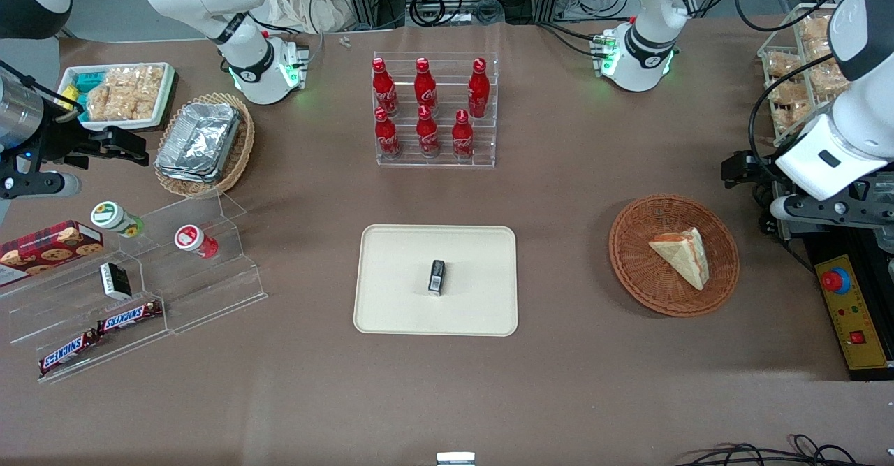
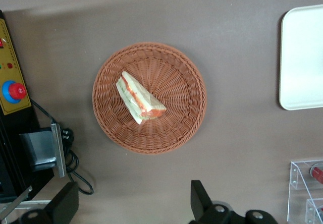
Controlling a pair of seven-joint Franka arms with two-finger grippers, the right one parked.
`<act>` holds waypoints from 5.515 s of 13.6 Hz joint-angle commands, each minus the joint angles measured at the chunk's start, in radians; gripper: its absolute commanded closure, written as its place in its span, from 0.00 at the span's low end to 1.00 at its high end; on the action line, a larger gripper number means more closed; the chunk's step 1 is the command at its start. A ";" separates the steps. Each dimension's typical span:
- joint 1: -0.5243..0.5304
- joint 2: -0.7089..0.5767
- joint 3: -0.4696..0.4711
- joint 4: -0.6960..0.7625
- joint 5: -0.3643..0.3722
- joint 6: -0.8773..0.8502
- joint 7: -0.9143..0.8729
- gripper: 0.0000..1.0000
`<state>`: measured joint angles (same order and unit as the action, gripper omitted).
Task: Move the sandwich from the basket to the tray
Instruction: 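Move the left gripper over the triangular sandwich in the wicker basket, then lower the left gripper and close it on the sandwich, then lift the sandwich up out of the basket with the left gripper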
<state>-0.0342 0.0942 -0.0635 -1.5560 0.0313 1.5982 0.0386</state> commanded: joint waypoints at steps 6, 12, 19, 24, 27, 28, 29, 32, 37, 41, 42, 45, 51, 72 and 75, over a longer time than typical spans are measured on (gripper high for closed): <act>-0.004 0.061 0.007 0.088 -0.004 -0.038 -0.034 0.00; 0.033 0.042 0.010 -0.062 -0.007 0.072 -0.339 0.00; 0.045 0.045 0.010 -0.335 0.015 0.360 -0.735 0.00; 0.056 0.067 0.011 -0.487 0.015 0.561 -0.792 0.00; 0.059 0.091 0.034 -0.547 0.015 0.666 -0.792 0.00; 0.059 0.105 0.042 -0.561 0.015 0.696 -0.792 0.00; 0.059 0.120 0.043 -0.572 0.015 0.725 -0.801 0.00; 0.059 0.150 0.045 -0.576 0.015 0.756 -0.835 0.00; 0.059 0.188 0.045 -0.625 0.015 0.836 -0.838 0.00; 0.059 0.219 0.045 -0.621 0.013 0.853 -0.838 0.14; 0.059 0.222 0.045 -0.618 0.013 0.855 -0.858 0.43; 0.054 0.229 0.044 -0.598 0.013 0.855 -0.887 1.00; 0.051 0.214 0.044 -0.546 0.016 0.826 -0.907 1.00; 0.056 0.217 -0.260 0.209 0.030 -0.038 -0.621 1.00; 0.044 0.268 -0.338 0.211 0.027 -0.034 -0.638 1.00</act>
<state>0.0115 0.3064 -0.3578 -1.3948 0.0511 1.5767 -0.6009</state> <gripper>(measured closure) 0.806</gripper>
